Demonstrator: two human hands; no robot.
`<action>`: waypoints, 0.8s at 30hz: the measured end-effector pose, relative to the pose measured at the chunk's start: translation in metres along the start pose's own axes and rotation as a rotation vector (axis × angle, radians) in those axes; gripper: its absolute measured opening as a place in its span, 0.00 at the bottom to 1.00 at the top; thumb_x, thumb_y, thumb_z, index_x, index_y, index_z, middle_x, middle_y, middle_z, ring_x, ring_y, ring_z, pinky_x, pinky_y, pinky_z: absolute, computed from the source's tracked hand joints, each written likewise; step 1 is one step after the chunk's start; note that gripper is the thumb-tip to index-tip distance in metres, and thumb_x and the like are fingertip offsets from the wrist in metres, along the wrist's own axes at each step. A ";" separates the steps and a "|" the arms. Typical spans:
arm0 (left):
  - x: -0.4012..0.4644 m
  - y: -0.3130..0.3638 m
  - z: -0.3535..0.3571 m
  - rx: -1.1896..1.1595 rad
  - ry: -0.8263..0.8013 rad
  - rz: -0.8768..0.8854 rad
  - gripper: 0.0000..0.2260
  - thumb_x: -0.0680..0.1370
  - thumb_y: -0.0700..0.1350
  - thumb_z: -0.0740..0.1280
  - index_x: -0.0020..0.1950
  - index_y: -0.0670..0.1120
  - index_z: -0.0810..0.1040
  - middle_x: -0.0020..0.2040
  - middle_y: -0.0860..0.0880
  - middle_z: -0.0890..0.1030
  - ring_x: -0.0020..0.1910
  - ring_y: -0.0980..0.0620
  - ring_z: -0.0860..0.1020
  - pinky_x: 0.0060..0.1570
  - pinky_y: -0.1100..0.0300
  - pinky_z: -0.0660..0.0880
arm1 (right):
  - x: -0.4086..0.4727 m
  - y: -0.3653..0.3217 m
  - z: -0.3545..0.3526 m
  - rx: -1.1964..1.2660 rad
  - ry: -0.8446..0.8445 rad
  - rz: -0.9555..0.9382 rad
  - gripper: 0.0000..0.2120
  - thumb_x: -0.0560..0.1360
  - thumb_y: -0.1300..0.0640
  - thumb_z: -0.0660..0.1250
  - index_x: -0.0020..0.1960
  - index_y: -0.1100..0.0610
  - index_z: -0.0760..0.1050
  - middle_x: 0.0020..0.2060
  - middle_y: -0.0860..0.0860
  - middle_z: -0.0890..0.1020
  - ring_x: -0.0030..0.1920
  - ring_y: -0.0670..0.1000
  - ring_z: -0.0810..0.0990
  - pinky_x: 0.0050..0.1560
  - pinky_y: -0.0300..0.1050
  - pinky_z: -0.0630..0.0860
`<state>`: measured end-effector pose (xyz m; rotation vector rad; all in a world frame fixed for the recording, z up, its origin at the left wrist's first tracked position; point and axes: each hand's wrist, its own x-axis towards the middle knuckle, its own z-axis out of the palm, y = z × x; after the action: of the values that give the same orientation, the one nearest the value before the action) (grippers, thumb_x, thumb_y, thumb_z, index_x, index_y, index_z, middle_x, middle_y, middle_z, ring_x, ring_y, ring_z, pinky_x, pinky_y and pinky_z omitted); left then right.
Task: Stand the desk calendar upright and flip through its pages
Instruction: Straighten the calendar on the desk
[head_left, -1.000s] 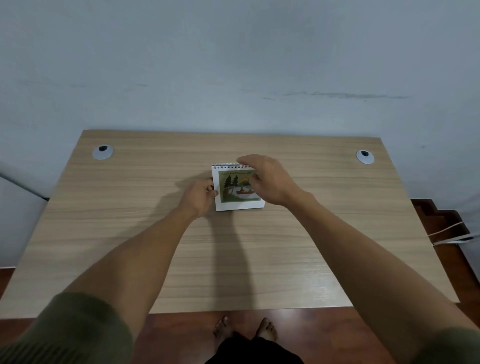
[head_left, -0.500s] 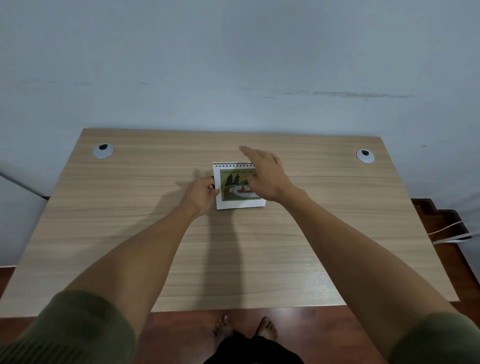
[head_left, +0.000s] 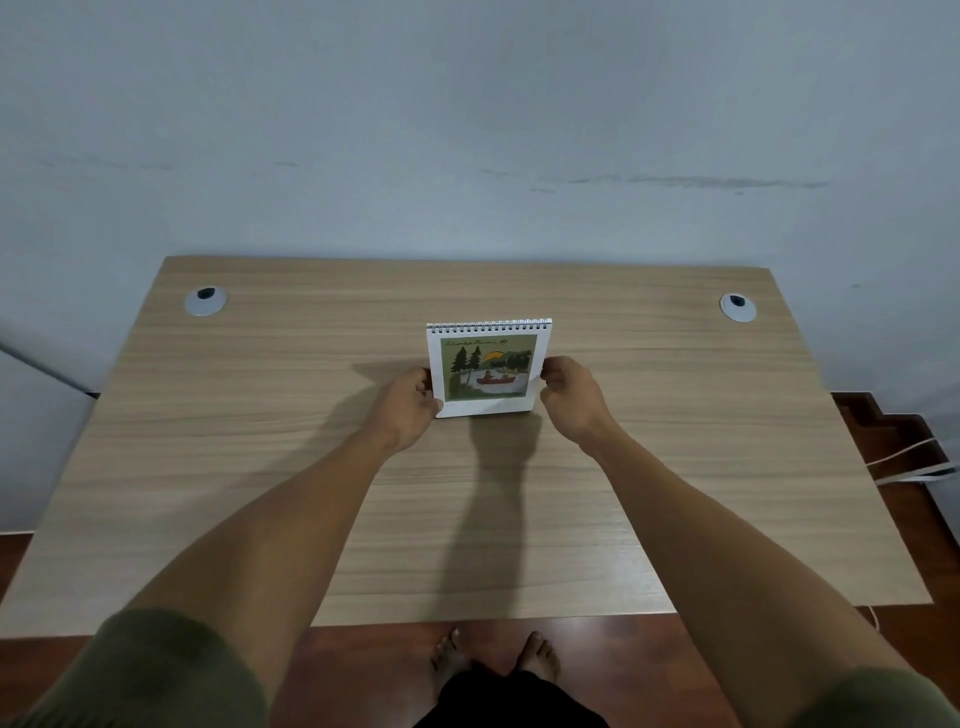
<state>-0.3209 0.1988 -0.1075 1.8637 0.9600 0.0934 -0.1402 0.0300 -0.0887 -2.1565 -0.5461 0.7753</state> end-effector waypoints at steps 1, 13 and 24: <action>0.000 -0.004 0.001 0.019 -0.007 0.004 0.16 0.78 0.35 0.68 0.65 0.43 0.77 0.58 0.48 0.81 0.54 0.50 0.78 0.54 0.60 0.72 | 0.003 0.005 0.001 0.003 -0.020 -0.021 0.26 0.73 0.72 0.58 0.68 0.59 0.75 0.63 0.54 0.81 0.65 0.55 0.78 0.65 0.52 0.76; 0.028 -0.053 0.008 0.194 -0.123 0.028 0.18 0.76 0.54 0.66 0.67 0.56 0.76 0.61 0.56 0.82 0.60 0.51 0.80 0.70 0.43 0.70 | 0.037 0.044 0.016 -0.129 -0.249 -0.147 0.22 0.79 0.69 0.61 0.71 0.58 0.74 0.66 0.54 0.82 0.65 0.54 0.79 0.66 0.46 0.75; 0.064 -0.053 0.005 0.381 -0.085 0.052 0.26 0.75 0.58 0.55 0.72 0.54 0.71 0.75 0.52 0.71 0.71 0.46 0.73 0.73 0.39 0.63 | 0.095 0.086 0.036 -0.322 -0.211 -0.224 0.26 0.76 0.44 0.54 0.73 0.45 0.67 0.64 0.46 0.82 0.65 0.59 0.77 0.63 0.61 0.77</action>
<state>-0.3055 0.2468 -0.1732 2.2216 0.9163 -0.1465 -0.0852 0.0521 -0.2075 -2.2610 -1.0649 0.8394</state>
